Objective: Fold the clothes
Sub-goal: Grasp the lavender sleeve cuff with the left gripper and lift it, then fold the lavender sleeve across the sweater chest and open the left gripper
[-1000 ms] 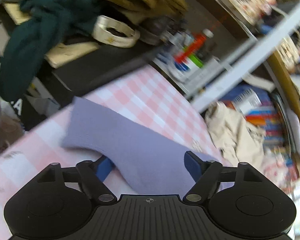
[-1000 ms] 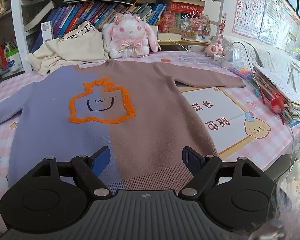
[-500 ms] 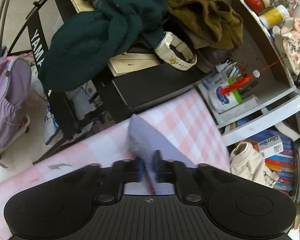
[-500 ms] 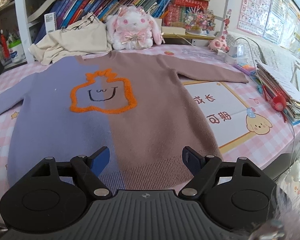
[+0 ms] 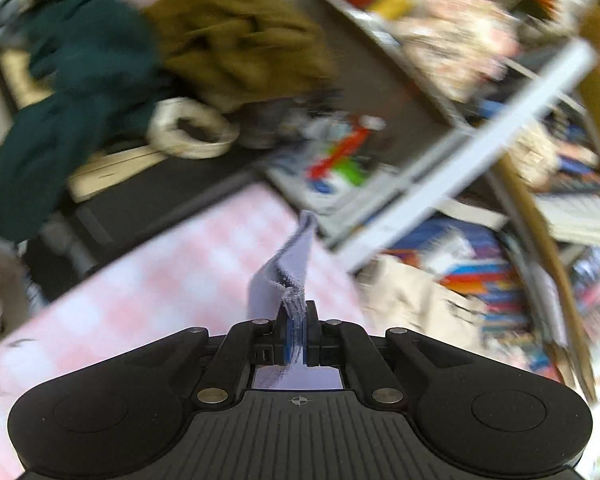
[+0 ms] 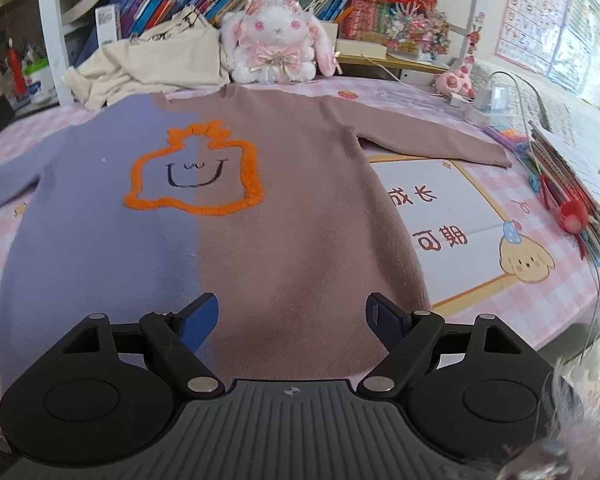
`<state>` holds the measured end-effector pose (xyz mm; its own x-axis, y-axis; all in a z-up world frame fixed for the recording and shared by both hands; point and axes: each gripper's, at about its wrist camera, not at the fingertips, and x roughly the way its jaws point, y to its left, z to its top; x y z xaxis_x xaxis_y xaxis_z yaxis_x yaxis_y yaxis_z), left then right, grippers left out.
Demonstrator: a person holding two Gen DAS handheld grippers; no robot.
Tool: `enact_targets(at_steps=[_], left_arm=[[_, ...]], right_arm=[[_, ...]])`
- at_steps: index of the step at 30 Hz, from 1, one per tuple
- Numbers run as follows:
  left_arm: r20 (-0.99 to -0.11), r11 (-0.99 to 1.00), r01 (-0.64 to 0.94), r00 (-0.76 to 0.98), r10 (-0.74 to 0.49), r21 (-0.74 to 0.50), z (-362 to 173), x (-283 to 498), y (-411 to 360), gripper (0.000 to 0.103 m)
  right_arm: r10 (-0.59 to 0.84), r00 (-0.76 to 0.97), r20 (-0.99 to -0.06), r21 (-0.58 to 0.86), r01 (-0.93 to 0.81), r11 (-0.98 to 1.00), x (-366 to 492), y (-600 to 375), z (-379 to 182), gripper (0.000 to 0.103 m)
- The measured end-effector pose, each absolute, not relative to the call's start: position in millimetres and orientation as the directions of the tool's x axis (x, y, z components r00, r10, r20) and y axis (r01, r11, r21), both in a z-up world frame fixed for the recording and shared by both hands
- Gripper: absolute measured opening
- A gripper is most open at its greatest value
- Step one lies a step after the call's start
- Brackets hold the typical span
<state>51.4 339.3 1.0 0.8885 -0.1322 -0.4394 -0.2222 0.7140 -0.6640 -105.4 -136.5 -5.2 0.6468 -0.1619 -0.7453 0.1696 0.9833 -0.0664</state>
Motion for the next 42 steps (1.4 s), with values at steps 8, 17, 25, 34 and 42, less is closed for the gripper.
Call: enact_targets(at_steps=[8, 17, 25, 34, 42], left_arm=[[-0.394, 0.839, -0.064, 0.900, -0.185, -0.540, 52.5, 54.8, 236.7, 0.003], [-0.407, 0.868, 0.029, 0.875, -0.261, -0.496, 73.6, 70.4, 124.8, 0.003], [-0.424, 0.882, 0.061, 0.860, -0.284, -0.467, 78.5, 93.7, 44.4, 0.003], [-0.458, 0.884, 0.073, 0.834, -0.308, -0.461, 64.6, 111.6, -22.9, 0.003], [-0.507, 0.890, 0.042, 0.809, -0.298, -0.455, 42.7, 123.2, -49.6, 0.004]], right_arm=[[-0.065, 0.654, -0.754, -0.067, 0.023, 0.998, -85.5, -173.5, -9.5, 0.083], [0.069, 0.651, -0.756, -0.025, -0.134, 0.991, -69.4, -217.5, -16.0, 0.083], [0.187, 0.625, -0.758, 0.030, -0.254, 0.967, -64.7, -248.1, -19.7, 0.083], [0.226, 0.609, -0.761, 0.037, -0.306, 0.951, -62.9, -275.5, -23.7, 0.082], [0.237, 0.609, -0.757, 0.045, -0.314, 0.949, -61.1, -294.1, -24.9, 0.082]])
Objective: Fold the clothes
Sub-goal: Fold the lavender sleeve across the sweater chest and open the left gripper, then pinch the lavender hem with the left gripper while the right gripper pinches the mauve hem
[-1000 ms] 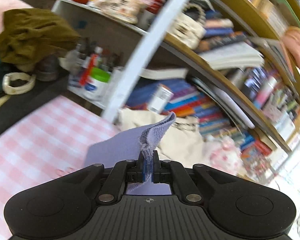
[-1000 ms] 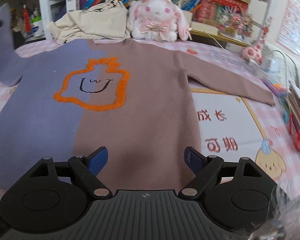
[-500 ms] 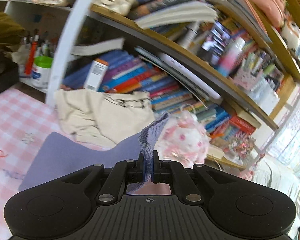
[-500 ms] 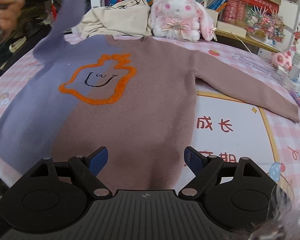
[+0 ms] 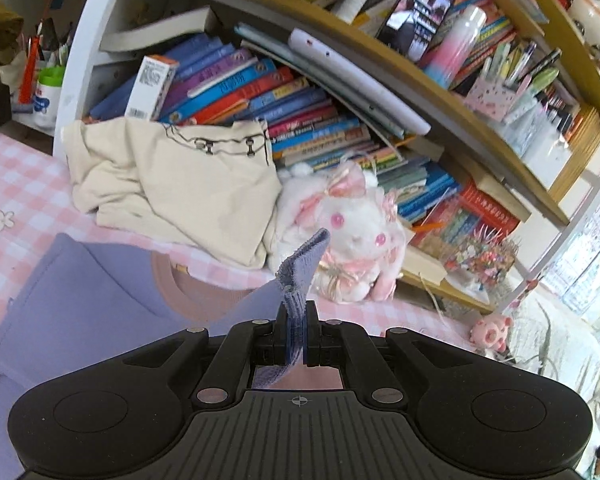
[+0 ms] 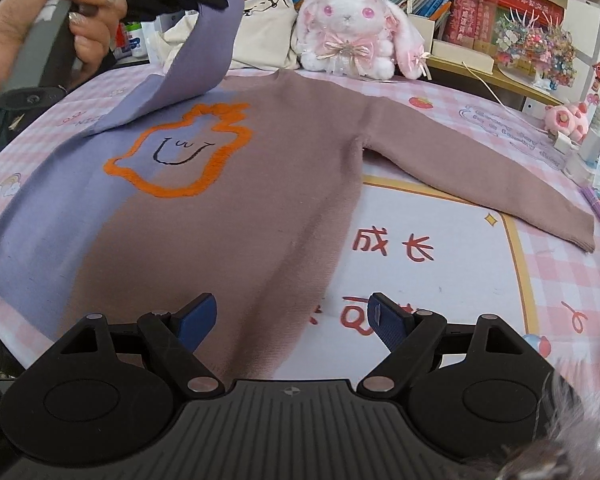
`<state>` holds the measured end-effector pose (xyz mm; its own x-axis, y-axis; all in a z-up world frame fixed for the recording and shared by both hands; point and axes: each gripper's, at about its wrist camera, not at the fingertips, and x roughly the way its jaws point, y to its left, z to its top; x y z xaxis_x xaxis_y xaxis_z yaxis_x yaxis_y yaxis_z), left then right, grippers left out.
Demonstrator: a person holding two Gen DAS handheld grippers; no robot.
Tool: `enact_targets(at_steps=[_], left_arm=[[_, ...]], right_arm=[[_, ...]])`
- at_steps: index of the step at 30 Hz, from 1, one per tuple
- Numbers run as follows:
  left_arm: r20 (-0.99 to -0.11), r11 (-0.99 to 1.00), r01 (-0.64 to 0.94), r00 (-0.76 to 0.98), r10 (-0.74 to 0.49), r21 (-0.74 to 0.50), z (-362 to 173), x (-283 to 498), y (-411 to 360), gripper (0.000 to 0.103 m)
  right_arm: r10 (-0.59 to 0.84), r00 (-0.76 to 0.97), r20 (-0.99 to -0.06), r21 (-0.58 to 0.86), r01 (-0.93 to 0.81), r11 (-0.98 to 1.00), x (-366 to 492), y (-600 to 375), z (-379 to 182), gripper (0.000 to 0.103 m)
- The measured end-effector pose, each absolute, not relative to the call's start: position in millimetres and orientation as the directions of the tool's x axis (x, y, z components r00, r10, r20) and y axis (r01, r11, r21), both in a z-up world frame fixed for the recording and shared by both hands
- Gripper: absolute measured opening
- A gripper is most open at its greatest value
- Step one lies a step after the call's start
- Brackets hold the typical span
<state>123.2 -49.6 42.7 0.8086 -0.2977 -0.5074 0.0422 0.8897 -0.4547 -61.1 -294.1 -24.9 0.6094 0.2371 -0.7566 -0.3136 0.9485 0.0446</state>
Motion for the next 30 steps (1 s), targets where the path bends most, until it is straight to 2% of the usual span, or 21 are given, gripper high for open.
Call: enact_targets(at_steps=[2, 4, 5, 6, 8, 10, 12, 16, 18, 23, 27, 30], left_arm=[[-0.530, 0.894, 0.025, 0.798, -0.288, -0.448, 38.3, 125.9, -55.0, 0.006], [-0.542, 0.889, 0.026, 0.784, -0.302, -0.457, 36.5, 127.2, -58.4, 0.015], [-0.543, 0.883, 0.034, 0.777, -0.318, -0.467, 37.0, 126.8, -59.0, 0.028], [-0.537, 0.880, 0.051, 0.775, -0.333, -0.473, 39.9, 123.7, -57.9, 0.046], [-0.502, 0.882, 0.099, 0.791, -0.351, -0.461, 47.1, 110.3, -51.8, 0.055], [-0.483, 0.910, 0.121, 0.815, -0.319, -0.397, 53.2, 90.0, -41.7, 0.055], [-0.507, 0.946, 0.112, 0.822, -0.260, -0.304, 52.8, 68.5, -29.5, 0.055], [-0.597, 0.995, 0.051, 0.796, -0.095, -0.090, 32.4, 16.2, -5.7, 0.055], [-0.634, 1.000, 0.012, 0.773, -0.016, -0.010, 18.1, -11.0, 6.8, 0.057], [-0.690, 0.994, -0.093, 0.716, 0.102, 0.050, -10.0, -59.2, 43.3, 0.057], [-0.713, 0.989, -0.128, 0.687, 0.139, 0.070, -19.2, -73.0, 65.3, 0.057], [-0.729, 0.991, -0.133, 0.675, 0.114, 0.032, -25.8, -78.3, 81.9, 0.056]], right_arm=[[0.239, 0.608, -0.757, 0.049, -0.312, 0.949, -61.3, -296.4, -25.1, 0.082], [0.242, 0.606, -0.758, 0.055, -0.311, 0.949, -61.6, -298.6, -25.3, 0.082], [0.244, 0.605, -0.758, 0.058, -0.310, 0.949, -61.8, -299.2, -25.4, 0.082], [0.247, 0.603, -0.758, 0.061, -0.310, 0.949, -62.3, -299.4, -25.4, 0.082], [0.255, 0.599, -0.759, 0.073, -0.311, 0.948, -63.2, -299.2, -26.4, 0.082], [0.263, 0.593, -0.761, 0.086, -0.310, 0.947, -64.4, -297.9, -28.0, 0.080], [0.267, 0.591, -0.761, 0.095, -0.305, 0.947, -65.5, -295.6, -29.7, 0.079], [0.259, 0.593, -0.763, 0.105, -0.281, 0.954, -67.1, -291.0, -30.9, 0.062], [0.245, 0.597, -0.764, 0.106, -0.258, 0.960, -69.3, -289.0, -30.4, 0.059], [0.193, 0.604, -0.774, 0.103, -0.181, 0.978, -78.4, -283.5, -28.9, 0.057], [0.134, 0.589, -0.797, 0.091, -0.102, 0.991, -86.1, -281.1, -28.9, 0.056], [0.110, 0.585, -0.803, 0.099, -0.051, 0.994, -94.2, -280.5, -30.9, 0.041]])
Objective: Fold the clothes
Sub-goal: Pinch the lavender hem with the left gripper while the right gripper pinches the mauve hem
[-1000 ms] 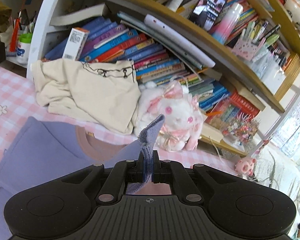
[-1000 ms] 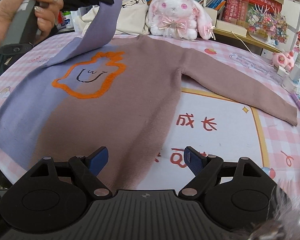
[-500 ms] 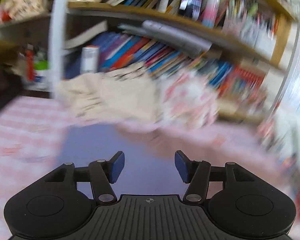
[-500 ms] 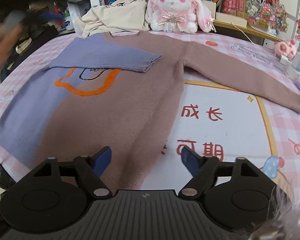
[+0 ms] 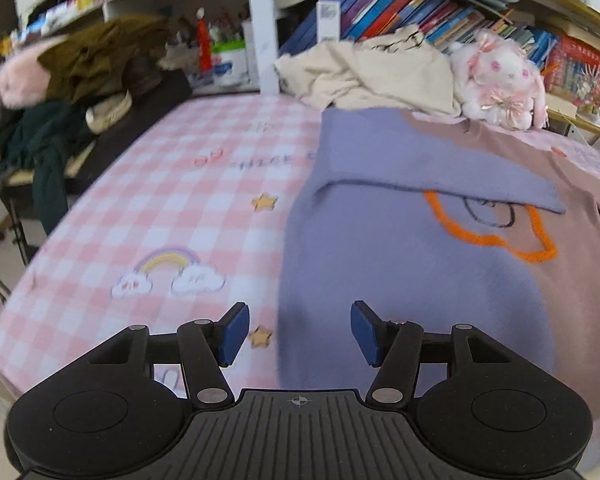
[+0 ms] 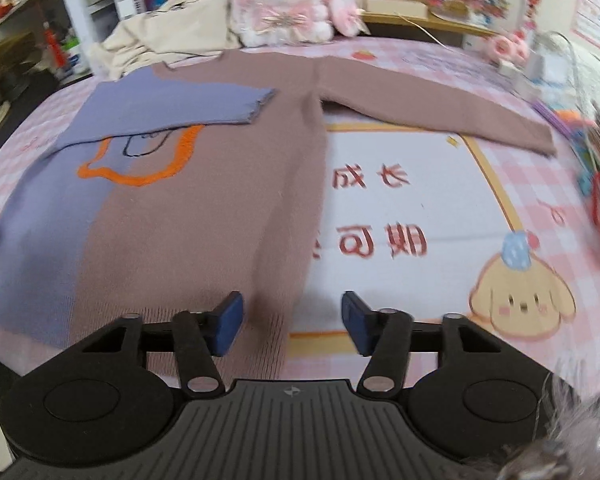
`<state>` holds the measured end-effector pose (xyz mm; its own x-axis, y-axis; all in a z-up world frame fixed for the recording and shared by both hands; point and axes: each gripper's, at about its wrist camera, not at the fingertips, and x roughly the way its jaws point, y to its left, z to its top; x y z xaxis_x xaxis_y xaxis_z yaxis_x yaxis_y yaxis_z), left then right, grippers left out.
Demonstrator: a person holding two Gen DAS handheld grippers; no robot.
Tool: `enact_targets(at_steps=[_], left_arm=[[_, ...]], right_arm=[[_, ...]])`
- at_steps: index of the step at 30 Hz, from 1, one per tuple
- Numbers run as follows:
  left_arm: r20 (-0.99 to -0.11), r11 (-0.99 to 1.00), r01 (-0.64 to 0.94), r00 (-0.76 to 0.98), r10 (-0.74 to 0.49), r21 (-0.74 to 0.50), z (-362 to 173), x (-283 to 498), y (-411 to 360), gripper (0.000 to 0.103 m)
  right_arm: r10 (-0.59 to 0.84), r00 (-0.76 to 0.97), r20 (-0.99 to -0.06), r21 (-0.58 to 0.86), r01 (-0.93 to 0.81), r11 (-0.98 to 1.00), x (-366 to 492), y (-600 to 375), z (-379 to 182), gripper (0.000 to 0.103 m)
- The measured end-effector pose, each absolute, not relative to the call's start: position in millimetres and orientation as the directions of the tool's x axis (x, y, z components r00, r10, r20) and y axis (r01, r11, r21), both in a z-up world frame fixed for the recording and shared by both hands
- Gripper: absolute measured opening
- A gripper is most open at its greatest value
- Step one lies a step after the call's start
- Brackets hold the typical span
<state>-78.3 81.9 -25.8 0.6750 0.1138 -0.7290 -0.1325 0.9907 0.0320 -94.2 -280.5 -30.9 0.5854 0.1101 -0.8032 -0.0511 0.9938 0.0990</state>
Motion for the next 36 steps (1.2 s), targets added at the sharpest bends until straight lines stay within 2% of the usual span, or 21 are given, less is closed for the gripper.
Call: enact_targets(at_steps=[2, 5, 7, 9, 11, 14, 16, 27, 36], left_arm=[[-0.740, 0.991, -0.131, 0.666, 0.095, 0.009, -30.7, -79.7, 89.7, 0.055], [-0.747, 0.991, -0.131, 0.661, 0.074, -0.018, -35.9, -79.8, 99.0, 0.052], [-0.754, 0.990, -0.135, 0.654, 0.055, -0.045, -39.0, -78.7, 104.7, 0.046], [-0.765, 0.985, -0.144, 0.644, 0.023, -0.092, -43.2, -77.3, 111.6, 0.033], [-0.760, 0.976, -0.157, 0.649, -0.011, -0.149, -45.9, -77.4, 118.4, 0.028], [-0.754, 0.958, -0.164, 0.653, -0.075, -0.237, -48.7, -77.0, 128.4, 0.004], [-0.750, 0.949, -0.162, 0.653, -0.103, -0.271, -50.2, -76.6, 133.4, 0.004], [-0.738, 0.969, -0.175, 0.675, -0.011, -0.175, -41.3, -75.3, 160.7, 0.004], [-0.746, 0.966, -0.180, 0.666, -0.020, -0.187, -47.5, -78.1, 172.8, 0.004]], right_arm=[[0.106, 0.584, -0.805, 0.118, -0.018, 0.993, -98.0, -280.3, -32.9, 0.035], [0.092, 0.591, -0.801, 0.138, 0.033, 0.990, -101.5, -279.5, -33.4, 0.033], [0.088, 0.594, -0.799, 0.148, 0.053, 0.988, -102.5, -278.2, -33.5, 0.029], [0.091, 0.595, -0.798, 0.153, 0.056, 0.987, -103.2, -275.4, -33.7, 0.023], [0.098, 0.596, -0.797, 0.159, 0.051, 0.986, -103.0, -271.8, -33.9, 0.012], [0.093, 0.602, -0.793, 0.150, 0.045, 0.988, -102.5, -266.6, -34.0, 0.009], [0.090, 0.603, -0.793, 0.140, 0.037, 0.989, -101.7, -262.6, -33.9, 0.009], [0.159, 0.591, -0.791, 0.107, -0.123, 0.987, -96.9, -211.9, -33.8, 0.009], [0.144, 0.585, -0.798, 0.104, -0.101, 0.989, -104.6, -203.2, -33.8, 0.009]])
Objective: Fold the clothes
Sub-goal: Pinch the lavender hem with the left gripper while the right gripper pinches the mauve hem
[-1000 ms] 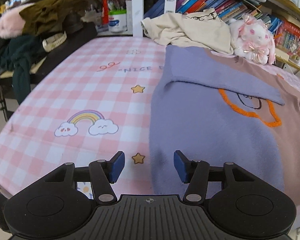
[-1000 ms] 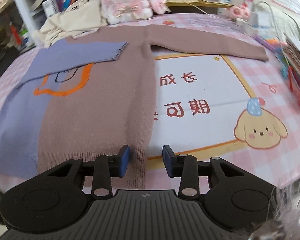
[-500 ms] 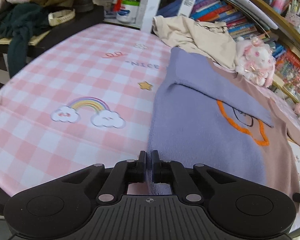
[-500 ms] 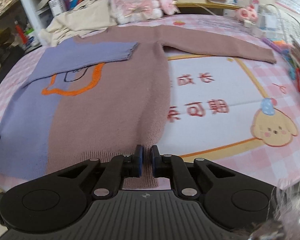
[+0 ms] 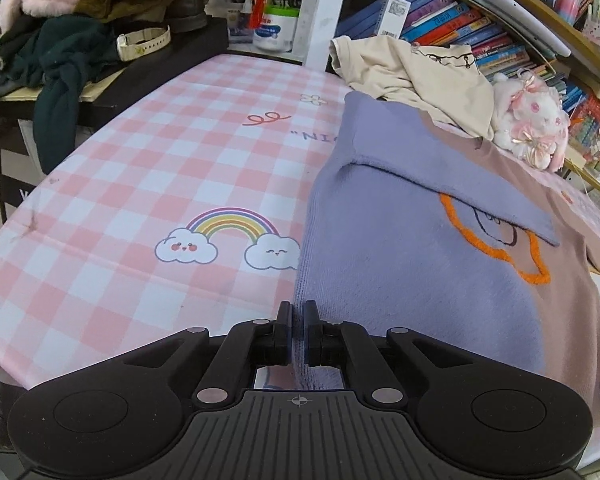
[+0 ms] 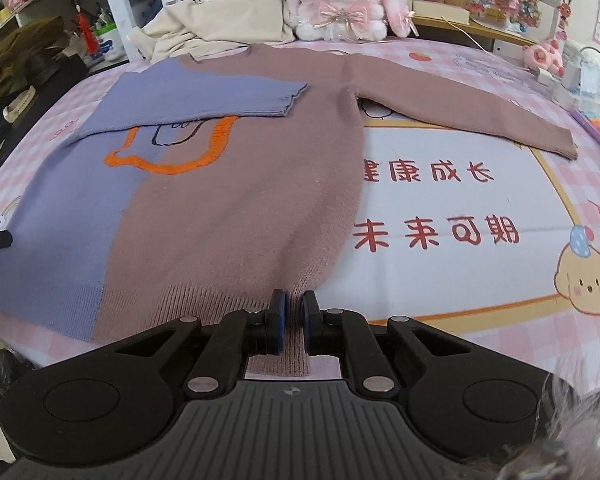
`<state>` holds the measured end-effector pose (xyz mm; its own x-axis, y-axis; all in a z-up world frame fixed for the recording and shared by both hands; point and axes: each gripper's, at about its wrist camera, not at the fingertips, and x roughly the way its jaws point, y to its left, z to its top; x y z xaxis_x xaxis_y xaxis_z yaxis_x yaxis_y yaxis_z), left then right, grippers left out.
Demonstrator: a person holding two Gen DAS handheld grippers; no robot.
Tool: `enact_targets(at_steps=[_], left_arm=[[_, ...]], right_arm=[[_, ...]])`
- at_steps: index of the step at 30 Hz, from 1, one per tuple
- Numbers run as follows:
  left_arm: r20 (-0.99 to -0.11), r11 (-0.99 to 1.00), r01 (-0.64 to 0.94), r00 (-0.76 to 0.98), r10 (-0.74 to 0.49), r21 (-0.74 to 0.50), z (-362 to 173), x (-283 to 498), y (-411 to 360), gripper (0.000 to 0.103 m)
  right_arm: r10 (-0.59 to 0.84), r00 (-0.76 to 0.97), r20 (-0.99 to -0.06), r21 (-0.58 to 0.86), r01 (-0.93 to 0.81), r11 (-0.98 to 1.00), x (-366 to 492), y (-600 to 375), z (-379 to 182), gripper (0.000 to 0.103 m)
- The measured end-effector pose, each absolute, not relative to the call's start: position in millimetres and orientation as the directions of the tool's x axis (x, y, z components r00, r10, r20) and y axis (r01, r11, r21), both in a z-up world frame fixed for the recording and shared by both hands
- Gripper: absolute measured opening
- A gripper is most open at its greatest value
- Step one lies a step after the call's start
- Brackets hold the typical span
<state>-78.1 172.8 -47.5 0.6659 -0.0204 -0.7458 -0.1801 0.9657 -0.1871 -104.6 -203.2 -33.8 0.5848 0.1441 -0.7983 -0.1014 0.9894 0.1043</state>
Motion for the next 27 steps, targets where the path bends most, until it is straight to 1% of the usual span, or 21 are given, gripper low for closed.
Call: enact_targets(at_steps=[16, 19, 20, 21, 22, 23, 24, 25, 27], left_arm=[[-0.741, 0.966, -0.153, 0.670, -0.052, -0.206, -48.6, -86.6, 185.9, 0.004], [-0.742, 0.965, -0.156, 0.669, -0.055, -0.213, -48.7, -87.1, 186.6, 0.007], [-0.743, 0.959, -0.168, 0.667, -0.061, -0.229, -48.6, -87.0, 187.5, 0.009], [-0.743, 0.951, -0.175, 0.665, -0.075, -0.253, -48.0, -87.2, 188.3, 0.015], [-0.743, 0.949, -0.173, 0.664, -0.085, -0.264, -47.1, -87.5, 188.0, 0.018], [-0.742, 0.951, -0.170, 0.665, -0.082, -0.257, -45.8, -88.5, 186.2, 0.026], [-0.737, 0.960, -0.163, 0.674, -0.061, -0.229, -43.0, -91.2, 182.2, 0.034], [-0.726, 0.969, -0.152, 0.686, -0.038, -0.195, -39.7, -94.4, 177.6, 0.038], [-0.705, 0.984, -0.125, 0.710, -0.003, -0.130, -32.4, -101.5, 167.4, 0.058]], right_arm=[[0.101, 0.593, -0.799, 0.086, -0.054, 0.995, -112.1, -198.8, -34.8, 0.009], [0.087, 0.598, -0.797, 0.077, -0.043, 0.996, -113.4, -197.9, -35.5, 0.009], [0.083, 0.598, -0.797, 0.078, -0.033, 0.996, -114.0, -198.3, -35.6, 0.011], [0.077, 0.599, -0.797, 0.079, -0.022, 0.997, -114.4, -199.2, -35.4, 0.012], [0.068, 0.603, -0.795, 0.077, -0.011, 0.997, -115.5, -199.8, -34.4, 0.018], [0.059, 0.609, -0.791, 0.075, 0.000, 0.997, -116.8, -200.2, -32.8, 0.028], [0.054, 0.617, -0.785, 0.074, 0.007, 0.997, -118.7, -200.1, -30.6, 0.033], [0.051, 0.628, -0.777, 0.073, 0.009, 0.997, -121.0, -199.6, -27.9, 0.039], [0.046, 0.647, -0.761, 0.071, 0.012, 0.997, -126.5, -198.2, -21.9, 0.046]])
